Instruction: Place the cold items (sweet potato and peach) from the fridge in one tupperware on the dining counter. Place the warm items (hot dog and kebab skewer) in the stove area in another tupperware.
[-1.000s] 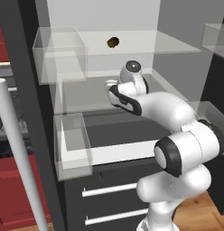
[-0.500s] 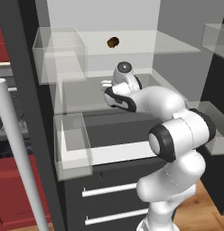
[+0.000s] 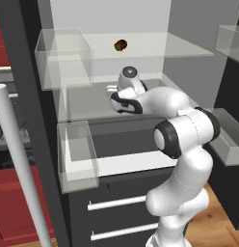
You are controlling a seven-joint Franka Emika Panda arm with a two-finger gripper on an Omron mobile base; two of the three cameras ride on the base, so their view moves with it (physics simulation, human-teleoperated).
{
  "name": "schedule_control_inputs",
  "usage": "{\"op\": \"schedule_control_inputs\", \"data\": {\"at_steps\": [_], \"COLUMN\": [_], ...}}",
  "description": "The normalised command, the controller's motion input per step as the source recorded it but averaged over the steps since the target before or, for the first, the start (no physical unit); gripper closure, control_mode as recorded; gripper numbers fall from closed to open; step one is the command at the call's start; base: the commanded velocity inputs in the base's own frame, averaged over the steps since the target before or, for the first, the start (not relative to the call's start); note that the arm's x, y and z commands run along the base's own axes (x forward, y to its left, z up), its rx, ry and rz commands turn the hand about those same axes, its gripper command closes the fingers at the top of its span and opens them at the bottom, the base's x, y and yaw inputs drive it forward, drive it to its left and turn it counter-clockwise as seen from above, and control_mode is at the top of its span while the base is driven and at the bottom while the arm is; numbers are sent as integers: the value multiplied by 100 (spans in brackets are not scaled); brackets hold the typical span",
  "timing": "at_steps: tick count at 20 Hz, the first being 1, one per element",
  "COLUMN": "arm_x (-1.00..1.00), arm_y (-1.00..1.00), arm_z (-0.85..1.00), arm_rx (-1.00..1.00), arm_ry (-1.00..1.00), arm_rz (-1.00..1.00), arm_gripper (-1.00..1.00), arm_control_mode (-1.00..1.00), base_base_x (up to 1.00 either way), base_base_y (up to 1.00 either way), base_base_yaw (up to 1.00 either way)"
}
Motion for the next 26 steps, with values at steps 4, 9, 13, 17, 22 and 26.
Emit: {"op": "schedule_control_inputs", "data": {"at_steps": [4, 9, 13, 17, 22, 26], "arm_x": [40, 36, 24, 12, 0, -10], "arm_y": [0, 0, 0, 0, 0, 0], "arm_z": [-13, -13, -14, -17, -30, -38], "arm_rx": [0, 0, 0, 0, 0, 0], "arm_ry": [0, 0, 0, 0, -3, -7], "arm_rz": [0, 0, 0, 0, 0, 0], "arm_gripper": [-100, -100, -100, -100, -100, -100], "arm_control_mode": [-100, -100, -100, -100, -100, -100], "base_base_x": [0, 0, 0, 0, 0, 0], "base_base_y": [0, 0, 0, 0, 0, 0], "base_base_yaw": [0, 0, 0, 0, 0, 0]}}
